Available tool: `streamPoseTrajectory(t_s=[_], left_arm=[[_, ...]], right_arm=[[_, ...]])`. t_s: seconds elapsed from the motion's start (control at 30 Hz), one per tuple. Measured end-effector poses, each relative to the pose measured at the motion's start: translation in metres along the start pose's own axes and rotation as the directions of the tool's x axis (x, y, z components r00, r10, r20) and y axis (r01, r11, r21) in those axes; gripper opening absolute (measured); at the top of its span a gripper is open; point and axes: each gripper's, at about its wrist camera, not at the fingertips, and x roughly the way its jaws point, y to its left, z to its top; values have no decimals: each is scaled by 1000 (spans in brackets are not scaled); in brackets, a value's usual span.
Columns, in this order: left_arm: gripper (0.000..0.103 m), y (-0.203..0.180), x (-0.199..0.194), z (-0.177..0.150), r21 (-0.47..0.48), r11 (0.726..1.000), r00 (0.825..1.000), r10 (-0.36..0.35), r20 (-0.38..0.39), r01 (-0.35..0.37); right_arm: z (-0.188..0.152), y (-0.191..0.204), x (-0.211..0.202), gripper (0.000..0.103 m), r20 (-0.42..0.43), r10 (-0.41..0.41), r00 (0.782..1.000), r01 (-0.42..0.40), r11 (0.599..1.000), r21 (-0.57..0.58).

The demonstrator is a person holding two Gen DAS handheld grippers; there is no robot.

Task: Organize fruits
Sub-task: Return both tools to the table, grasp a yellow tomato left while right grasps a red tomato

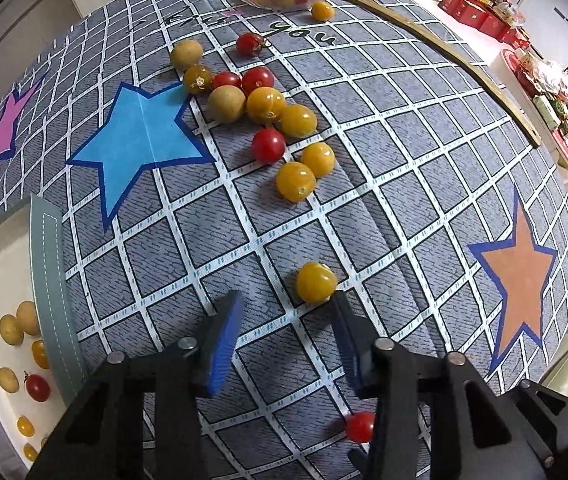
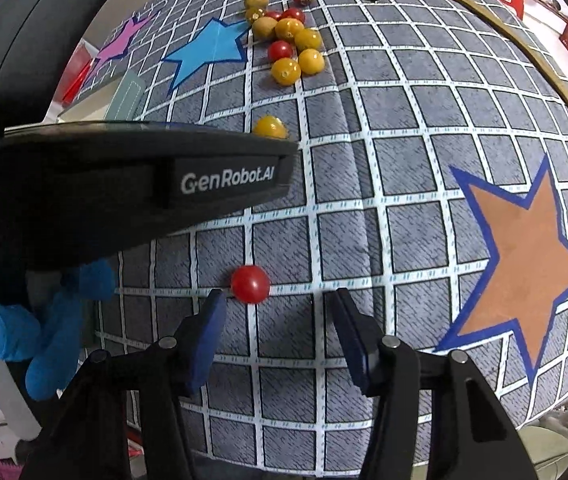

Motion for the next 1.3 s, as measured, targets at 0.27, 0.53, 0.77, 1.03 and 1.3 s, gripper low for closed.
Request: streamPoseTrajectory(t_s=[0.27,0.53,0.77,1.03,1.3], left_arm=[[23,16,-4,8,-52,998,999,-41,-6,41],[23,32,-5,2,-93,994,998,-61,-10,60],[24,33,-6,2,-78,995,998,-56,-6,56],[66,32,-8,6,-79,996,999,-47,14,48],[66,24,-2,15,-68,996,998,-55,1,55]], right_arm=[[24,15,10,26,2,18,1000,-17,999,-46],[39,2,10,21,-42,79,996,-78,997,17],[40,-3,2,59,-23,14,1000,-14,999,-29],[27,-7,8,59,-21,14,1000,-15,999,-32],[34,8,15,28,17,-27,1000,28,997,-69]])
